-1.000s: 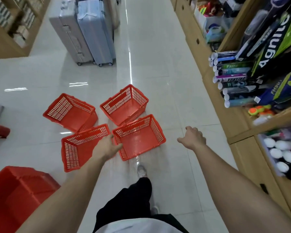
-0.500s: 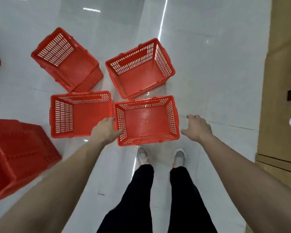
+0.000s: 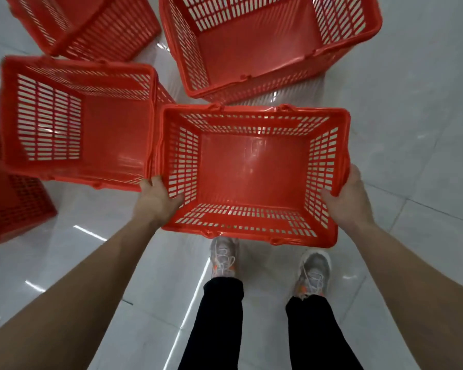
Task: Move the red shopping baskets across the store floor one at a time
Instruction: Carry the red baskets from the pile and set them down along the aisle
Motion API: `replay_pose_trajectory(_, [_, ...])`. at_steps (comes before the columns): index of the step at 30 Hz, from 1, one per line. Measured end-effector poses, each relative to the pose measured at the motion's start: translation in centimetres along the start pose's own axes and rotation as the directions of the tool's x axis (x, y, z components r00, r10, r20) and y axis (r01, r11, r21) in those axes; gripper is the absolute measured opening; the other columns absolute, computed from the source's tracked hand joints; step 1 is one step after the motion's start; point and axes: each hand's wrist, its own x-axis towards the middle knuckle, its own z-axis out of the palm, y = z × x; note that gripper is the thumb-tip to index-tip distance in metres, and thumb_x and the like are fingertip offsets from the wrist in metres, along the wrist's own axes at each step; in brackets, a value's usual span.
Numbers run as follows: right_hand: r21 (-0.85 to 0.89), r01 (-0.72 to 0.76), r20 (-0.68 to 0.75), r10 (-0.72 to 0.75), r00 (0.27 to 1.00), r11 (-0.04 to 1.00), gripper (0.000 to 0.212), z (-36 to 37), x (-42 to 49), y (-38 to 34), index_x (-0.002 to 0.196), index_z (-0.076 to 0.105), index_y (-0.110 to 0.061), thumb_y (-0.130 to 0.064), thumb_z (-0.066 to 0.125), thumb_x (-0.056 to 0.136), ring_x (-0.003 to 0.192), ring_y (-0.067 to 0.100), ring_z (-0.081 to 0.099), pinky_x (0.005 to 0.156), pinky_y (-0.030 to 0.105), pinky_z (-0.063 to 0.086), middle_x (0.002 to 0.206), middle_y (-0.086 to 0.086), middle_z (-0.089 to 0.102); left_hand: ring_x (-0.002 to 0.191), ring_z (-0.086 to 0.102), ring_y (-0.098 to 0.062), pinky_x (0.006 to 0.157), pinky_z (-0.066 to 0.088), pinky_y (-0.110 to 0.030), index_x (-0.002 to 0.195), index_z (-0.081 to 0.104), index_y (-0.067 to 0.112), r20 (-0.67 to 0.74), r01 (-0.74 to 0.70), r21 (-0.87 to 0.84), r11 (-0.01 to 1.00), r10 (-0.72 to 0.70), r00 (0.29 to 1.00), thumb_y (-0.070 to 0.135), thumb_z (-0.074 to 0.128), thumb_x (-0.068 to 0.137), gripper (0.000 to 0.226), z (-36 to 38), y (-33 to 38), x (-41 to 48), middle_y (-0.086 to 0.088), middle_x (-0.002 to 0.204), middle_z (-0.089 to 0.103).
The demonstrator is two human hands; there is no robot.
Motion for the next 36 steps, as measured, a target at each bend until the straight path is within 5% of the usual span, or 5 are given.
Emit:
replay_pose_trajectory(6, [0.049,-0.010,-0.167,0.018,0.986,0.999,0.057,1.9,-0.1,1.3,0.146,0.035,-0.020,-0.006,0.052,0.093,0.106,0.036,0.064,0.084,0.036,0.045,0.121,0.013,0.067,0.126,0.047,-0.042,0.103,0.042,-0.053,0.149,0.022,0.009,-0.144,0.043,-0.173,0.984,-0.068,0.987,0.030,0.074,0.083,0.087,2.9,-0.9,0.3,-0.021,0.144,0.039])
replay_pose_trajectory(11, [0.030,0.029,-0.295,-0.019,0.955,0.999,0.047,-1.8,-3.0,0.4,0.137,0.047,-0.016,-0.011,0.052,0.091,0.100,0.038,0.065,0.085,0.040,0.049,0.115,0.015,0.069,0.103,0.065,-0.029,0.087,0.050,-0.045,0.131,0.051,0.010,-0.104,0.044,-0.295,0.955,-0.078,0.991,0.032,0.067,0.089,0.050,2.0,-1.7,-2.6,-0.010,0.123,0.066])
replay_pose_trajectory(17, [0.032,-0.006,-0.288,0.015,0.958,0.999,0.045,-11.3,-13.3,-3.9,0.134,0.053,-0.019,-0.013,0.054,0.089,0.096,0.036,0.067,0.083,0.040,0.050,0.111,0.012,0.071,0.069,0.062,-0.009,0.056,0.045,-0.024,0.123,0.049,0.013,0.020,0.179,-0.567,0.804,-0.204,0.979,0.039,0.059,0.094,0.040,-6.0,-2.9,-13.4,-0.004,0.104,0.068])
replay_pose_trajectory(22, [0.052,0.131,-0.252,-0.114,0.961,0.990,0.045,-20.8,-23.6,-11.5,0.134,0.052,-0.023,-0.012,0.053,0.090,0.100,0.036,0.066,0.087,0.045,0.052,0.114,0.010,0.070,0.071,0.060,-0.011,0.063,0.047,-0.029,0.121,0.054,0.014,-0.156,0.101,-0.627,0.772,-0.252,0.955,0.039,0.061,0.093,0.038,-17.1,-5.1,-26.5,-0.001,0.098,0.065])
replay_pose_trajectory(36, [-0.029,0.686,0.031,-0.686,0.727,0.727,0.051,-24.8,-45.5,-40.0,0.139,0.053,-0.022,-0.012,0.055,0.089,0.110,0.033,0.063,0.094,0.039,0.049,0.122,0.008,0.068,0.076,0.066,-0.013,0.061,0.050,-0.026,0.109,0.049,0.026,-0.300,-0.047,-0.935,0.352,-0.709,0.638,0.036,0.063,0.093,0.023,-31.1,-23.7,-55.1,0.001,0.097,0.065])
